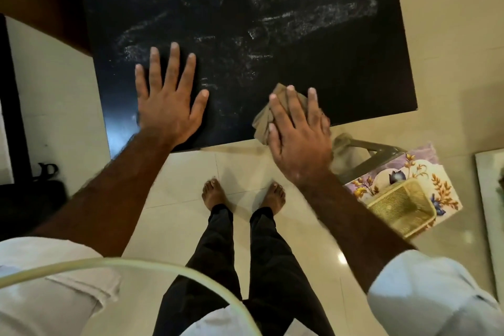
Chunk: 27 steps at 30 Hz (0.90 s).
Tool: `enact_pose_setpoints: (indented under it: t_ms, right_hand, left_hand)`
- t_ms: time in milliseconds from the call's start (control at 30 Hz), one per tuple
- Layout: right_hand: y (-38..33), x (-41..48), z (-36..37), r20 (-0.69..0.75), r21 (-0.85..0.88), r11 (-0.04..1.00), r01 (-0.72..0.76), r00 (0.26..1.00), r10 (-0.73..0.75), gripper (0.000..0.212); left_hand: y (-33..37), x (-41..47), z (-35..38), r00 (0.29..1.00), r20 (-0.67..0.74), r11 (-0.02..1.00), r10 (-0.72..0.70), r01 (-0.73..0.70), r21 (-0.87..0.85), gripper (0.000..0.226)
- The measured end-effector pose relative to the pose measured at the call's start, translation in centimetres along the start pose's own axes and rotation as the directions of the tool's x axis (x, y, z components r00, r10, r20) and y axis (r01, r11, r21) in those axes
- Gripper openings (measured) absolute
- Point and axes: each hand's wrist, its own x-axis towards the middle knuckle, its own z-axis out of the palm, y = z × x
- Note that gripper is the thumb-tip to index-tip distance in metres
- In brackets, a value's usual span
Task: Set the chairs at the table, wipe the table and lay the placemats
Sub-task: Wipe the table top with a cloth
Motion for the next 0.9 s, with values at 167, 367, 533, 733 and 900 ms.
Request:
enact_pose_setpoints:
  t_ms: [167,367,533,733,900]
  right_hand:
    - [0.7,6.6,-1.5,-0.049,0.045,0.985,-0.165,0.985,0.167,0.065]
    - [-6.8,8.6,-0.5,-0.081,0.012,1.0,0.005,0.997,-0.004,0.066]
    - [-6.8,0.5,0.6,0.031,-0.016,0.995,0.103,0.994,-0.103,0.065]
    - [-4.1,5.0,-1.4,0.018,0.034,0.988,-0.15,0.989,0.15,0.065]
    - [-8.9,10.9,-1.2,-0.094,0.018,0.996,-0.089,0.991,0.091,0.065]
  left_hand:
    - [-1.1,-0.2,0.2,1.0,-0.028,1.0,0.003,-0.004,-0.027,0.075]
    - [-1.5,-0.7,0.8,0.999,-0.034,0.999,0.009,-0.01,-0.041,0.073]
    - [-2.0,-0.9,0.8,0.999,-0.019,0.999,0.028,-0.029,-0.036,0.073]
    - [-1.9,-0.5,0.3,0.999,-0.02,0.997,0.043,-0.044,-0.058,0.073]
    - [-2.5,-0.1,-0.6,0.999,0.012,0.991,0.039,-0.037,-0.132,0.07]
